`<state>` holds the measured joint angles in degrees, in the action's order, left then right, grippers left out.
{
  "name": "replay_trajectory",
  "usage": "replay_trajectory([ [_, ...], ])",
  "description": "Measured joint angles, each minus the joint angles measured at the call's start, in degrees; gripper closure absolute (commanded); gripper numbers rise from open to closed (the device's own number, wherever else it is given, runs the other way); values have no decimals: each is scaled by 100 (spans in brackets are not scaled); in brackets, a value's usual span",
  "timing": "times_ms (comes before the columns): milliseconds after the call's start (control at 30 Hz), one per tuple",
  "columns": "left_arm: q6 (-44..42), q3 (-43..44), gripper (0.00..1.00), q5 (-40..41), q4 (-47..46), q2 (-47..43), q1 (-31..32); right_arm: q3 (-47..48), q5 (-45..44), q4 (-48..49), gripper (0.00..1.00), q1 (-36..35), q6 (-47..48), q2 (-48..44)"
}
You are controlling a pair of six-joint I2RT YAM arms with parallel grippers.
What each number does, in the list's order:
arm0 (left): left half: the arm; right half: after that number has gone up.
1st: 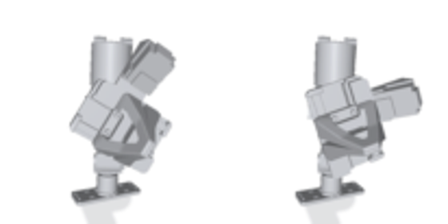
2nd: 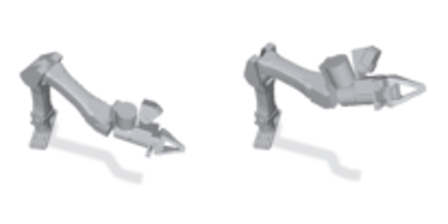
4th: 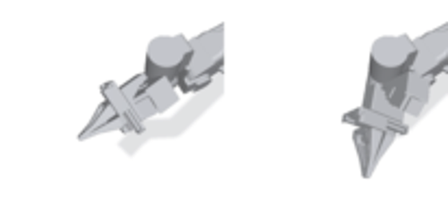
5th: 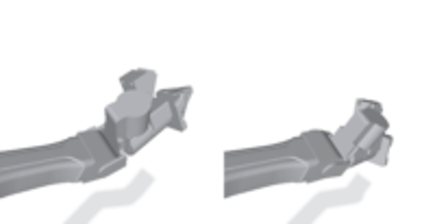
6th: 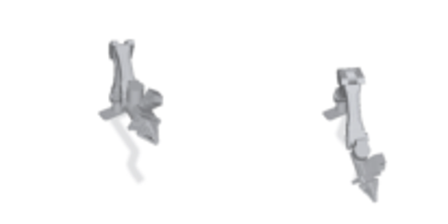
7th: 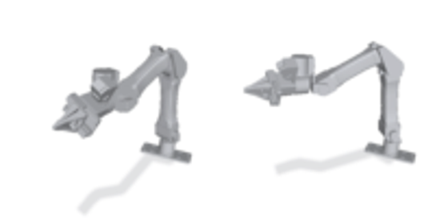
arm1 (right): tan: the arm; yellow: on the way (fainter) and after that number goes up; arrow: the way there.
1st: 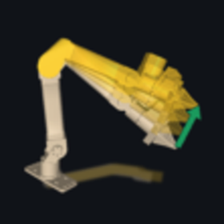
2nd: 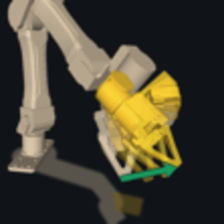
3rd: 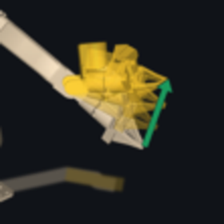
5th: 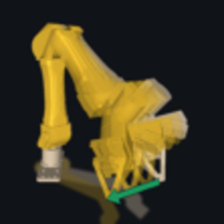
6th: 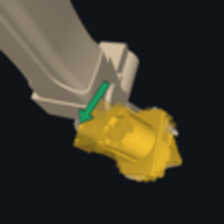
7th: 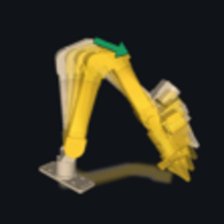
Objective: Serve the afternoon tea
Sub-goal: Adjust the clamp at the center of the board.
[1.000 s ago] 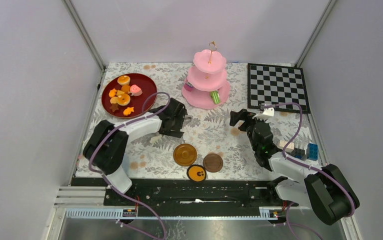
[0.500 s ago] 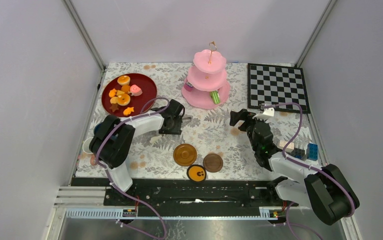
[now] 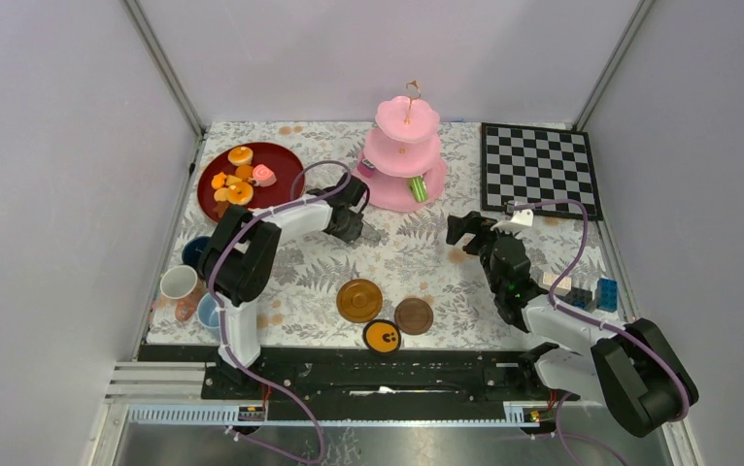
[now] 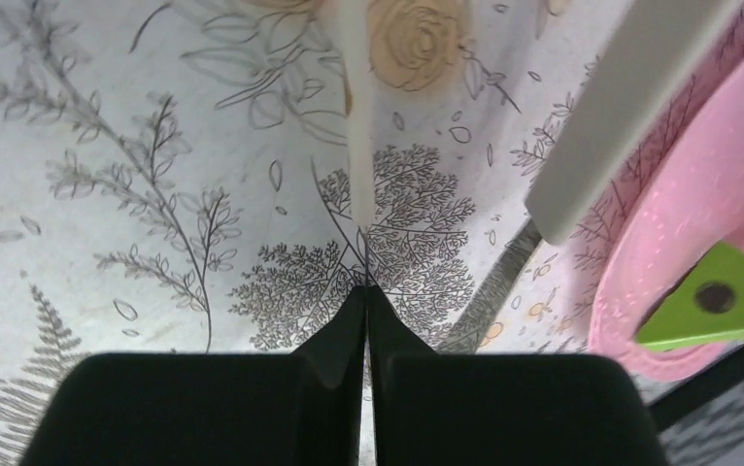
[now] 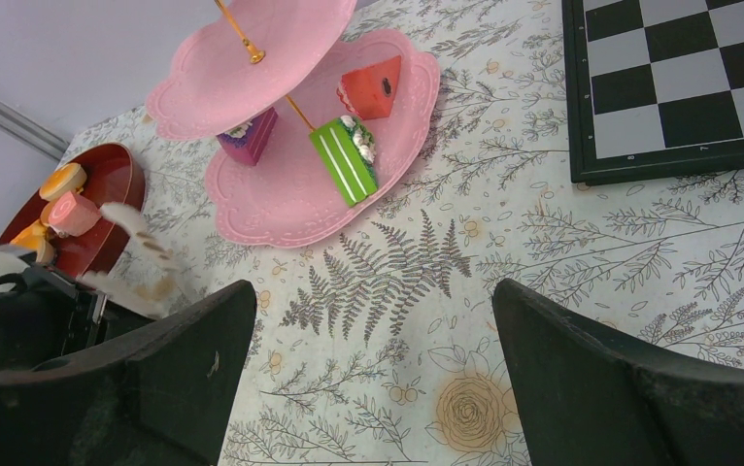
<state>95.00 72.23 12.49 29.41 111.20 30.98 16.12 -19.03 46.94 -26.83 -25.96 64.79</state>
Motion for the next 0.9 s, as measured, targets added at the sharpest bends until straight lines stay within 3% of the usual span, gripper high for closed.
replay_trajectory([
  [333,-3731,518,100,223,26,245,-48,0,-2,0,2,0,-4,0],
  [533,-5541,470,64,791,39,212,-72,0,-2,0,2,0,-4,13],
  [700,-6610,-236,50,1145,-310,-328,-101,4,2,0,2,0,-4,72],
  [833,-7023,-791,8,1292,-789,-1005,-111,22,4,-2,2,0,-4,107],
  [900,-7069,-1167,1,1290,-1231,-1469,-111,33,4,-4,2,0,-7,107],
])
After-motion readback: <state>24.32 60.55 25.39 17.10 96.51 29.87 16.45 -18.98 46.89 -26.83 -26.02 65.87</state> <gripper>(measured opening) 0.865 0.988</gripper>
